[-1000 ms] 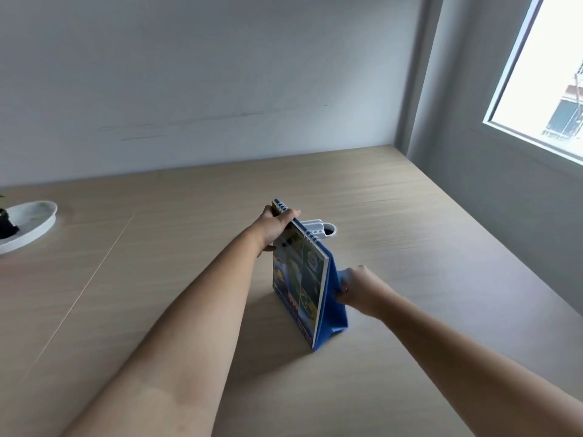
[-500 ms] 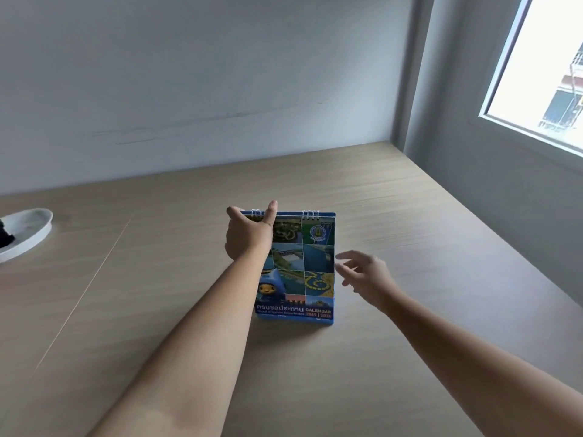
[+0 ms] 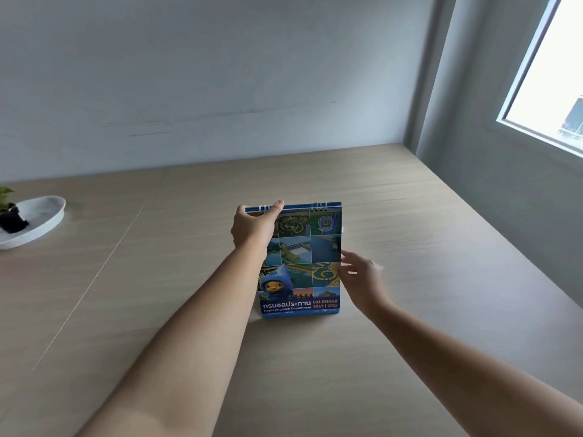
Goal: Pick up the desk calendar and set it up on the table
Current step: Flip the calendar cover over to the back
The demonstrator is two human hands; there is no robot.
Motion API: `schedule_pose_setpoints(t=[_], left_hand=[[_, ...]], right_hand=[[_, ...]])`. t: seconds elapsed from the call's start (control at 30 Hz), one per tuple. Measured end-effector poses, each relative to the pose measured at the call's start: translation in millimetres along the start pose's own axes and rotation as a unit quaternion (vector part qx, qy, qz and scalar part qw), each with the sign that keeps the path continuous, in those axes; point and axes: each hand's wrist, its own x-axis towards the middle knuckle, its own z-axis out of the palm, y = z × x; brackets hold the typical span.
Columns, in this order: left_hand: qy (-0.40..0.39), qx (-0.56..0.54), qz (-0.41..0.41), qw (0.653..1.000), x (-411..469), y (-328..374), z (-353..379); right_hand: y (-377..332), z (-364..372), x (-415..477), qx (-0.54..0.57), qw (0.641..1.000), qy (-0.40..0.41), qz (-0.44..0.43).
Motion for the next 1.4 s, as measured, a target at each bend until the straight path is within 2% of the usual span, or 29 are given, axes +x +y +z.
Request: schedule_pose_setpoints(t=[0.4,0.6,0.8,0.93,1.07,1.17,1.3,1.4], left_hand=[[0.017,0.013,0.017,1.000,0,-4,3],[0.018,0.014,0.021,1.000,-1,-7,2],[0.018,0.012,0.014,1.000,-2,-7,2],[-0.036,-0.014,-0.038,0.999,2,-1,-6],[-0.170,-0.058,-0.093,0.979,8,8,-28],[-0.244,-0.094,-0.105,0.960,14,6,-44],[-0.284,-0.093,-0.079,0.951,10,1,-54],[-0.287,-0.109,-0.061,0.950,9,5,-63]], right_hand=[[-2,1,-14,0.025,0.999,-0.027,0.031],[-2,1,-24,0.025,0.999,-0.024,0.012],[-4,-2,-28,0.055,0.998,0.004,0.039],[-7,0,-32,0.078,0.992,-0.064,0.075],[-14,-10,-36,0.115,0.986,-0.086,0.083],[-29,-33,-34,0.151,0.977,-0.143,0.052],[-61,-74,-28,0.248,0.947,-0.203,0.022],[-93,-94,-19,0.303,0.932,-0.197,-0.021]])
